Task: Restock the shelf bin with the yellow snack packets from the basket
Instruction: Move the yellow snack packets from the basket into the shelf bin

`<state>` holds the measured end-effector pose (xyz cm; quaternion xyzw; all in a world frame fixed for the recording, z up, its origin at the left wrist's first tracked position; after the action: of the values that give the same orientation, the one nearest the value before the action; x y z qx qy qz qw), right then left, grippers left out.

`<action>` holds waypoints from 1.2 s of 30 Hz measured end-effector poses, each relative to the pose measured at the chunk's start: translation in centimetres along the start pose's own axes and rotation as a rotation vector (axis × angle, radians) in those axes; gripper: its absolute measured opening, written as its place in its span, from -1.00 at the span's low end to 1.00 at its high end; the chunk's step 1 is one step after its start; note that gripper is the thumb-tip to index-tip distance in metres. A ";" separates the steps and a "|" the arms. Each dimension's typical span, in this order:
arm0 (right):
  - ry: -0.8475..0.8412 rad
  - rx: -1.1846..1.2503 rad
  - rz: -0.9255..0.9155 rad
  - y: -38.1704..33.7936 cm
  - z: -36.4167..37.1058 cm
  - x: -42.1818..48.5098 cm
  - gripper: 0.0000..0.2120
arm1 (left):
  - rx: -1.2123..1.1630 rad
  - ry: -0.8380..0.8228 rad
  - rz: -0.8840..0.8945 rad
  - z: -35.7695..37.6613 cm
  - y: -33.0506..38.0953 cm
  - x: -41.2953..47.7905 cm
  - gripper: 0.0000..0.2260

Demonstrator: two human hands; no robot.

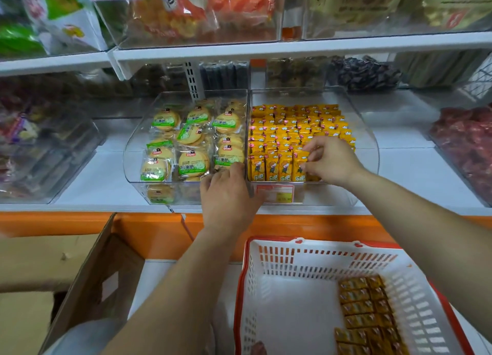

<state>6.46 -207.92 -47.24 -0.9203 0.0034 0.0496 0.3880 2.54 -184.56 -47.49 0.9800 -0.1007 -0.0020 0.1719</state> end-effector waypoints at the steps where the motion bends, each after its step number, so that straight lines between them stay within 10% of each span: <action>1: 0.014 -0.008 0.008 0.3 0.2 0.2 -0.72 | 0.003 0.003 -0.003 0.0 0.0 0.1 -0.48; 17: 0.079 -0.033 -0.127 -1.9 -4.0 -11.0 -0.86 | -0.239 -0.075 0.123 -3.1 2.5 -4.2 -0.65; 26: -0.168 0.066 0.279 15.6 1.9 -17.0 -0.86 | 0.031 -0.905 0.200 15.0 6.5 -10.9 -0.66; 36: -0.384 0.110 0.549 29.1 14.0 -22.0 -0.72 | -0.093 -1.200 0.065 36.2 6.0 -15.9 -0.32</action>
<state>-17.94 -219.01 -75.68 -0.8367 0.1806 0.3242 0.4027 -15.59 -199.13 -80.03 0.7957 -0.2098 -0.5536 0.1279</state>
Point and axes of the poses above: each hand's wrist, its own x-axis towards the middle knuckle, its own z-axis out of the palm, y = z × x, the point moved 7 cm from there along x, towards the middle knuckle, and after that the axes turned 14 degrees about -y, right-handed, at the moved point
